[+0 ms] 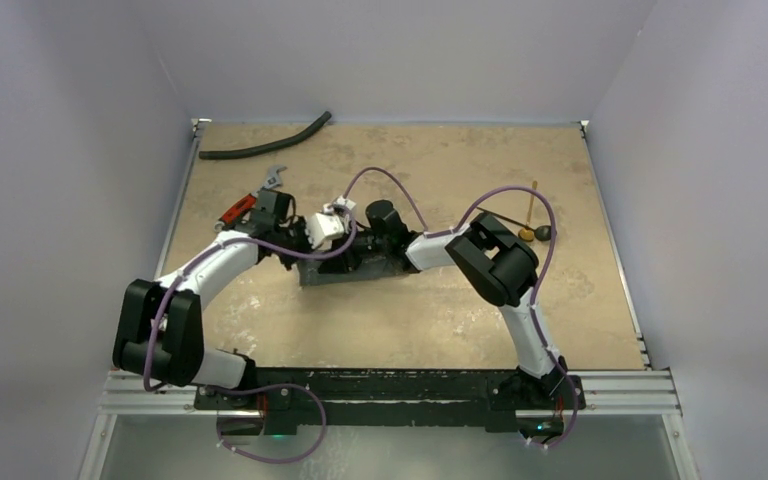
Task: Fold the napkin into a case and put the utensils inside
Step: Pick up the top corner of the smaller rectangle folded napkin.
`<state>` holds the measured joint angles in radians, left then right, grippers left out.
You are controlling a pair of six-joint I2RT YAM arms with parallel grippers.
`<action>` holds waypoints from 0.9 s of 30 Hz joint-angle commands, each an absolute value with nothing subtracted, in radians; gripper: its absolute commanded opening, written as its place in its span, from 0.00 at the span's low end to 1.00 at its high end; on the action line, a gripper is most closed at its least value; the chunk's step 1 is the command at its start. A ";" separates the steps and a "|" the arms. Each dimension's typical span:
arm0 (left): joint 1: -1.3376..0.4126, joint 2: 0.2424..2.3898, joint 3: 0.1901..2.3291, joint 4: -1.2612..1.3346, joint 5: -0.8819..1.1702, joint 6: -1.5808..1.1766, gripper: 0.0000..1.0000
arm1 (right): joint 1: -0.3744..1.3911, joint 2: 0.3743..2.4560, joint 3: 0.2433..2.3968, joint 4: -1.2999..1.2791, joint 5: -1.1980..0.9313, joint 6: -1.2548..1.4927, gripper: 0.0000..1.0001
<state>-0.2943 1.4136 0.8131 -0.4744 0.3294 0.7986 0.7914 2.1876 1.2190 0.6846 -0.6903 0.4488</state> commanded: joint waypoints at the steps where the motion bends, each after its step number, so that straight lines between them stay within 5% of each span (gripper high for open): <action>1: -0.202 1.372 0.909 -0.456 0.400 0.638 0.04 | 0.799 2.185 1.228 0.731 -0.667 0.455 0.30; 4: -0.191 1.375 0.900 -0.419 0.426 0.585 0.28 | 0.799 2.181 1.209 0.745 -0.650 0.458 0.30; 6: -0.191 1.398 0.898 -0.409 0.451 0.572 0.32 | 0.799 2.172 1.187 0.751 -0.642 0.457 0.29; 11: -0.197 1.467 0.931 -0.472 0.548 0.598 0.27 | 0.799 2.163 1.146 0.768 -0.624 0.456 0.29; 27: -0.264 1.576 0.930 -0.379 0.378 0.515 0.25 | 0.798 2.174 1.077 0.865 -0.552 0.539 0.26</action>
<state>-0.2535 1.5673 0.9054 -0.4496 0.4438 0.5762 0.7963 2.1868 1.1126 0.8494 -0.5926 0.5228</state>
